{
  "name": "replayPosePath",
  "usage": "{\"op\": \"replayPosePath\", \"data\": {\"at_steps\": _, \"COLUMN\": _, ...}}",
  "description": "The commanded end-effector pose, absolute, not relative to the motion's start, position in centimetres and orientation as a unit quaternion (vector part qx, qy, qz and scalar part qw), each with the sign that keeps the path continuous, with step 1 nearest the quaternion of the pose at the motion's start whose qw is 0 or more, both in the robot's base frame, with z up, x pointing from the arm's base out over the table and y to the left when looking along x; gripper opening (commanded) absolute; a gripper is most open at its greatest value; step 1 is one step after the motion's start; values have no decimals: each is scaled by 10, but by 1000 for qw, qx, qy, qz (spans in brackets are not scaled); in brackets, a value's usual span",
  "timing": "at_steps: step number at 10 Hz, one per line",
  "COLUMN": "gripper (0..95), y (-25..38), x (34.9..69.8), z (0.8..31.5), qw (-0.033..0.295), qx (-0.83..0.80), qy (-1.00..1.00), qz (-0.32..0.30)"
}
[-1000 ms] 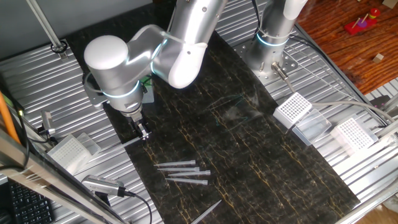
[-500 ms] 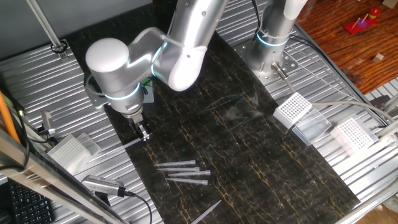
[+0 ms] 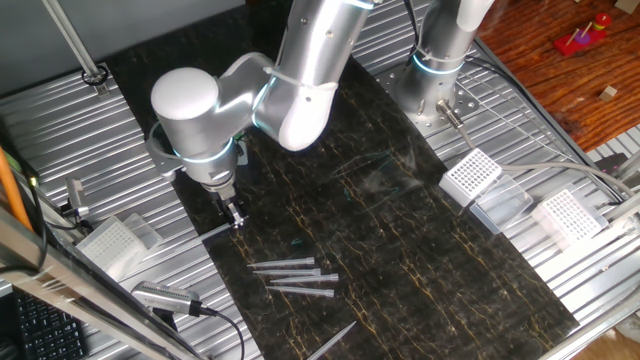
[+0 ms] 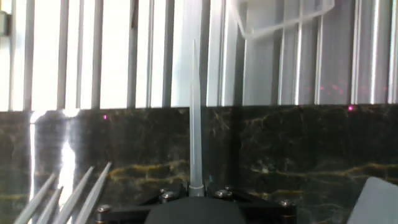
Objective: Insert a large pipette tip into the holder for large pipette tips
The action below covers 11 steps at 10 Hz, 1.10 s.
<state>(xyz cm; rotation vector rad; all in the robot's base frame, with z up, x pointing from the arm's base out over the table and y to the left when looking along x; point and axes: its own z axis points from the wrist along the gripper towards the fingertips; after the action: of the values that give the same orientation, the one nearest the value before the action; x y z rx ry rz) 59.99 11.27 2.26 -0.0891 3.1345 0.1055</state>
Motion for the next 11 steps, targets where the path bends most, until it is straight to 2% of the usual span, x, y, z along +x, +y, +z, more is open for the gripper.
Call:
{"op": "replayPosePath", "data": {"at_steps": 1, "gripper": 0, "y": 112, "x": 600, "z": 23, "qw": 2, "qx": -32, "qy": 999, "qz": 34}}
{"op": "replayPosePath", "data": {"at_steps": 4, "gripper": 0, "y": 113, "x": 600, "z": 23, "qw": 3, "qx": -33, "qy": 999, "qz": 35}}
{"op": "replayPosePath", "data": {"at_steps": 5, "gripper": 190, "y": 113, "x": 600, "z": 23, "qw": 3, "qx": -33, "qy": 999, "qz": 35}}
{"op": "replayPosePath", "data": {"at_steps": 9, "gripper": 190, "y": 113, "x": 601, "z": 25, "qw": 5, "qx": -34, "qy": 999, "qz": 39}}
{"op": "replayPosePath", "data": {"at_steps": 10, "gripper": 0, "y": 113, "x": 603, "z": 37, "qw": 3, "qx": -61, "qy": 998, "qz": 30}}
{"op": "replayPosePath", "data": {"at_steps": 11, "gripper": 0, "y": 113, "x": 603, "z": 43, "qw": 4, "qx": -85, "qy": 996, "qz": 24}}
